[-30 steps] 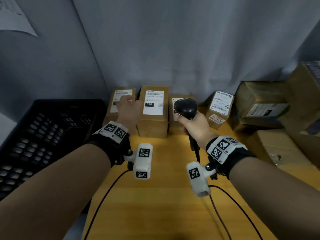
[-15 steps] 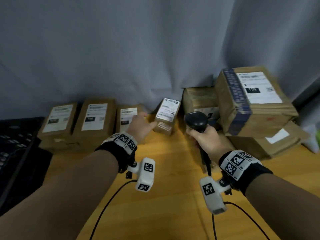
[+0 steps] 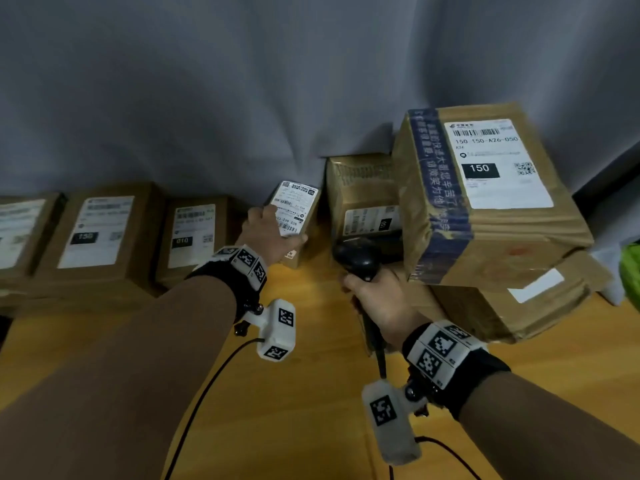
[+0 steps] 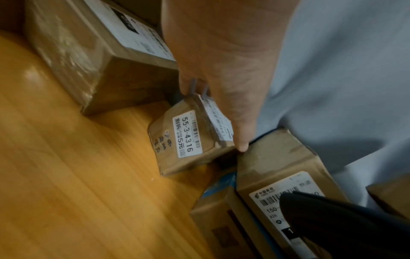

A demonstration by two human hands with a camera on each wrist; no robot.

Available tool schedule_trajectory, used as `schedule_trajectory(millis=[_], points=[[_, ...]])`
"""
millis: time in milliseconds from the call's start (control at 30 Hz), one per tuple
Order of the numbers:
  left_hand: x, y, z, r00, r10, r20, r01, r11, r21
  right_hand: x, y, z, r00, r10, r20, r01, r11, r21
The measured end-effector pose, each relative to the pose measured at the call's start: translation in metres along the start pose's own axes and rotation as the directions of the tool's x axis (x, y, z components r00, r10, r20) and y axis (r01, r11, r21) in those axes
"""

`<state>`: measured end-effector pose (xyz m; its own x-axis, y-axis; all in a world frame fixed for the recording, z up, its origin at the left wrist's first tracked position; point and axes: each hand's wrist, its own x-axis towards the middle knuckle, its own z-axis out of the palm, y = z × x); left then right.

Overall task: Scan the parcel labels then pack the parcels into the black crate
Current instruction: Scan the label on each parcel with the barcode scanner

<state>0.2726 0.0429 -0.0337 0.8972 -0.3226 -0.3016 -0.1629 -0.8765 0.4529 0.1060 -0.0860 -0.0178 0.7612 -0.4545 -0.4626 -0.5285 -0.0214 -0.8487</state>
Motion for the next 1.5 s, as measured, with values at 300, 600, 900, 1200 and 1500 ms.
schedule_trajectory(millis=[300,600,900,1200,1500], points=[[-0.013,0.006,0.010,0.986,-0.145,0.077,0.135,0.983,0.126,0.013,0.000,-0.003,1.000,0.017,0.026,-0.017,1.000,0.001],[-0.081,-0.049,-0.015,0.993,-0.014,0.115,0.030,0.990,-0.139,0.000,-0.010,0.004,0.999,0.017,-0.047,-0.019,0.999,-0.042],[-0.136,-0.071,-0.070,0.920,0.351,0.172,-0.383,0.897,0.218,-0.046,-0.031,0.011,0.997,-0.080,0.021,0.078,0.994,0.074],[-0.184,-0.062,-0.101,0.746,0.661,0.084,-0.666,0.743,0.071,-0.093,-0.031,0.008,0.956,-0.158,0.246,0.042,0.907,0.419],[-0.194,-0.048,-0.110,0.713,0.693,0.108,-0.701,0.711,0.061,-0.122,-0.038,-0.005,0.978,-0.155,0.142,0.055,0.839,0.541]])
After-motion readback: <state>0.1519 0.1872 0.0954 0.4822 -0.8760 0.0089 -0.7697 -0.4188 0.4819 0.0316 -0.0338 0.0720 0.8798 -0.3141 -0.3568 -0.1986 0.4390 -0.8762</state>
